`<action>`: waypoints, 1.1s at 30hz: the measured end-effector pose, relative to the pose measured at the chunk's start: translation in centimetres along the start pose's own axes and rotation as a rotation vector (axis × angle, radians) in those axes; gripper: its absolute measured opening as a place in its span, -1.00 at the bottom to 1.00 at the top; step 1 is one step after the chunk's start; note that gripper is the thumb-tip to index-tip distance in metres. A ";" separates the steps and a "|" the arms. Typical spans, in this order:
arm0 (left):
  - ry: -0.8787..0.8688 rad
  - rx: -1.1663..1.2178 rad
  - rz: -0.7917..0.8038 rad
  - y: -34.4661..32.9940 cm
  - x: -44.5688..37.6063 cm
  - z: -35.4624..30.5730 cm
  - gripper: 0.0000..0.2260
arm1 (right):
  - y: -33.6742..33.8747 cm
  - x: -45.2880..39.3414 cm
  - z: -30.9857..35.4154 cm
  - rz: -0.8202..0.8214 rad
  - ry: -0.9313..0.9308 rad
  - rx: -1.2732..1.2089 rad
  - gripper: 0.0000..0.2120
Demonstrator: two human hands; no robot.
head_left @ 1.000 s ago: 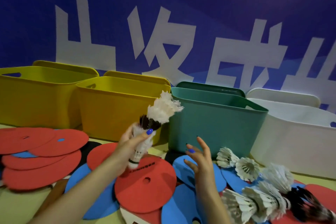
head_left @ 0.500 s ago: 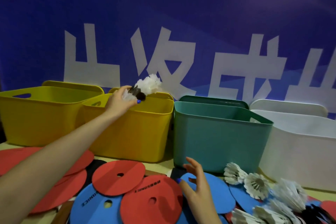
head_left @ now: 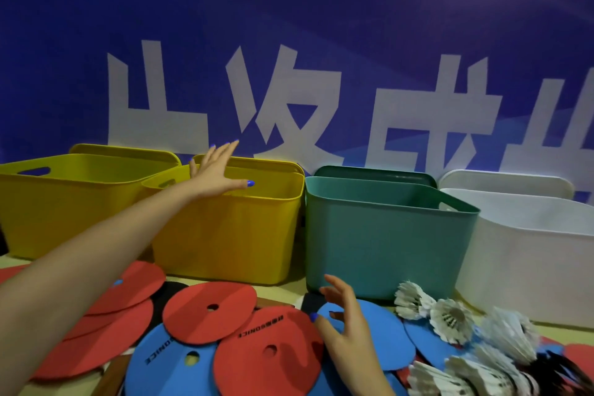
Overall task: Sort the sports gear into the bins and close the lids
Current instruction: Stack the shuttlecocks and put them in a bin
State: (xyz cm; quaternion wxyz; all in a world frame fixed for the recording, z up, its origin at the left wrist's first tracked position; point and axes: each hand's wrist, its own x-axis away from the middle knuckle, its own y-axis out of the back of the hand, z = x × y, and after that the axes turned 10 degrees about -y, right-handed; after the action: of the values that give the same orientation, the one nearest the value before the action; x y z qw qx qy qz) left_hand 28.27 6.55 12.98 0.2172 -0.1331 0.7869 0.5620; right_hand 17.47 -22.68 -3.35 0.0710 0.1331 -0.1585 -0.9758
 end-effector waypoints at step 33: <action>-0.510 0.734 0.370 -16.5 18.9 -18.4 -0.53 | 14.6 8.9 -3.7 -0.324 0.110 1.181 -0.33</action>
State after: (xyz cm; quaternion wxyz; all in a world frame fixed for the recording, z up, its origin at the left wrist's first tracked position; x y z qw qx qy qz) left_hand 15.83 -15.62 -4.93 0.3320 0.2367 0.8654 0.2913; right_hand 11.44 -39.14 -4.08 -0.1557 0.2226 -0.6462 -0.7132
